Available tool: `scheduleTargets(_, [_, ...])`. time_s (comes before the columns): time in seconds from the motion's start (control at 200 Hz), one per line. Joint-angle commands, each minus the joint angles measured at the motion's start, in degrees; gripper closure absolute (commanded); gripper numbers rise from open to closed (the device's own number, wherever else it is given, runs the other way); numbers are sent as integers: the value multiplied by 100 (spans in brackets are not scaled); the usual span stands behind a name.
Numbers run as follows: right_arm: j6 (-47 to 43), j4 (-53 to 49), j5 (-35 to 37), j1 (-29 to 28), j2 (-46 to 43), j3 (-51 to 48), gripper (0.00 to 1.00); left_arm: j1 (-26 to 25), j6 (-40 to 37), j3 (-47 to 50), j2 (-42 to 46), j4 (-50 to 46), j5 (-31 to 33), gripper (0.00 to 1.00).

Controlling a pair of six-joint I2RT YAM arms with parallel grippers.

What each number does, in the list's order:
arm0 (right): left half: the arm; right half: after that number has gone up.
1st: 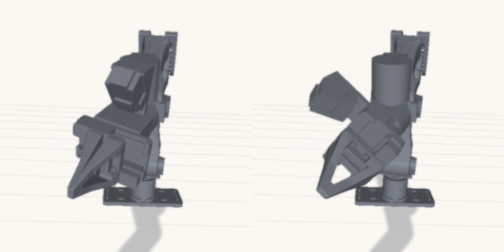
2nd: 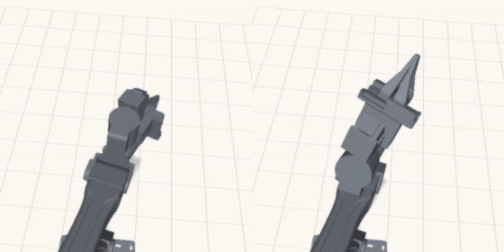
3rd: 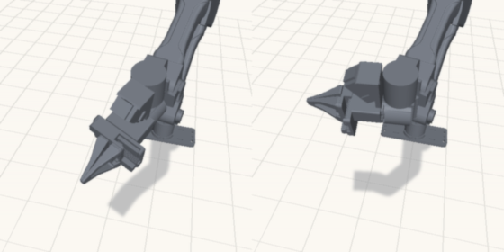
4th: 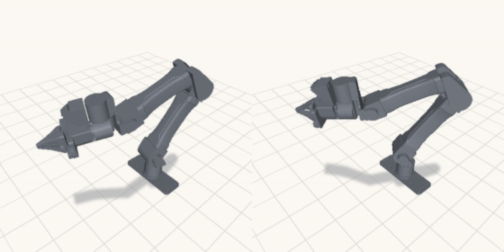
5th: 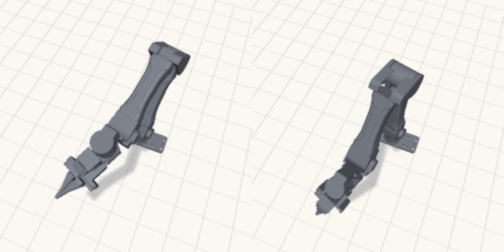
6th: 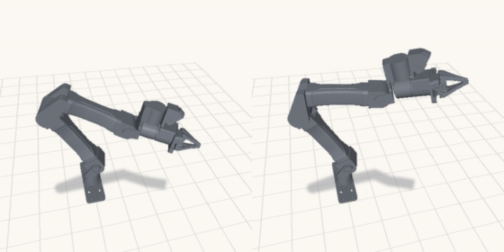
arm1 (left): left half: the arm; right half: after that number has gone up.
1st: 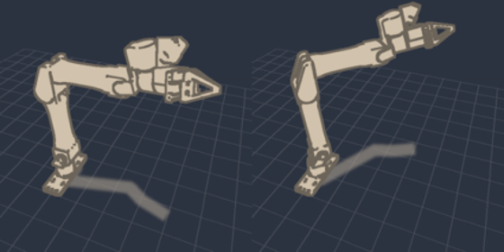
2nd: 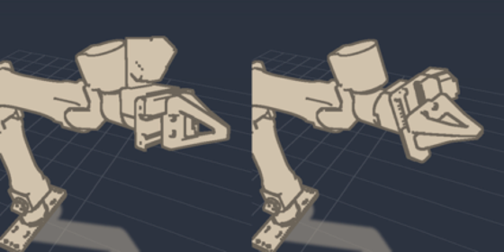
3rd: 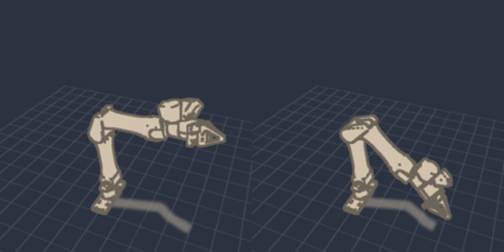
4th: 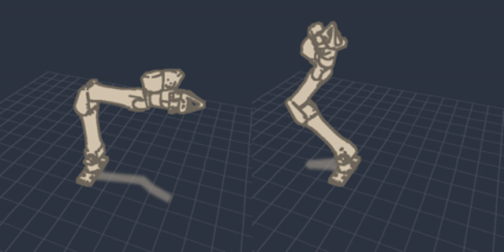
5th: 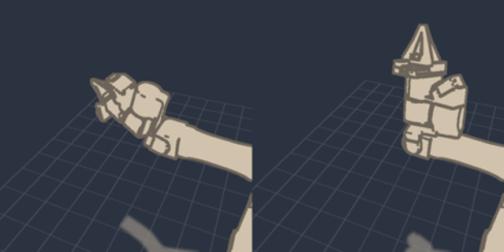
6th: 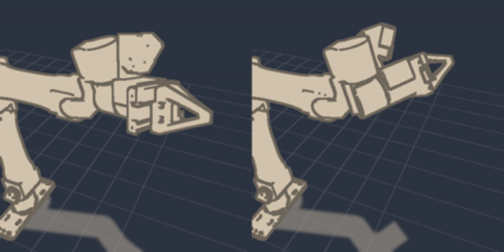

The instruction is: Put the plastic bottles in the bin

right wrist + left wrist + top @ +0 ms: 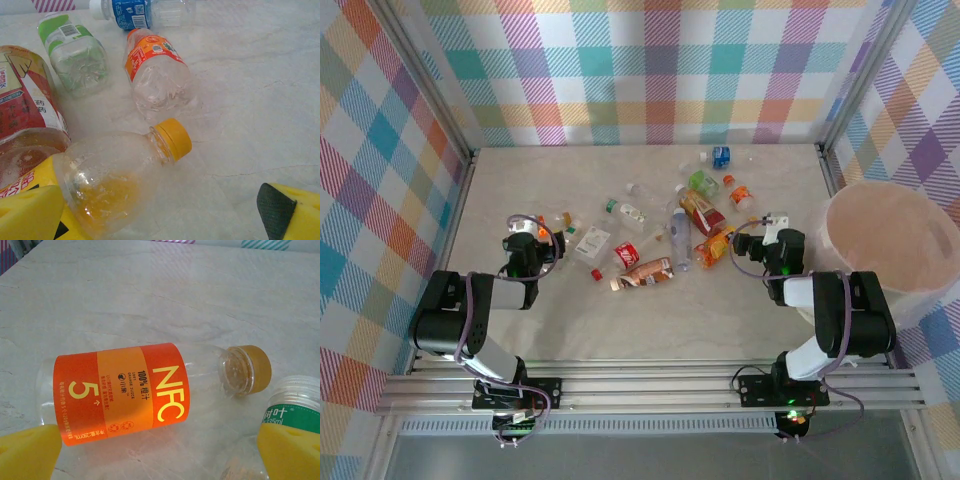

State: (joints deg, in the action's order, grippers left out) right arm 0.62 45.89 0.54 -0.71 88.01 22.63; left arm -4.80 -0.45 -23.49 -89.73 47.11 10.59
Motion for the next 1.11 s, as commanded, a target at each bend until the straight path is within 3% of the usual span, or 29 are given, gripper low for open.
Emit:
scheduleTargets(0.0, [-9, 174, -115, 34, -3, 90, 0, 23, 16, 2, 16, 33, -15, 0])
scheduleTargets(1.105, [-29, 146, -160, 31, -28, 86, 0, 18, 16, 1, 66, -8, -16, 0])
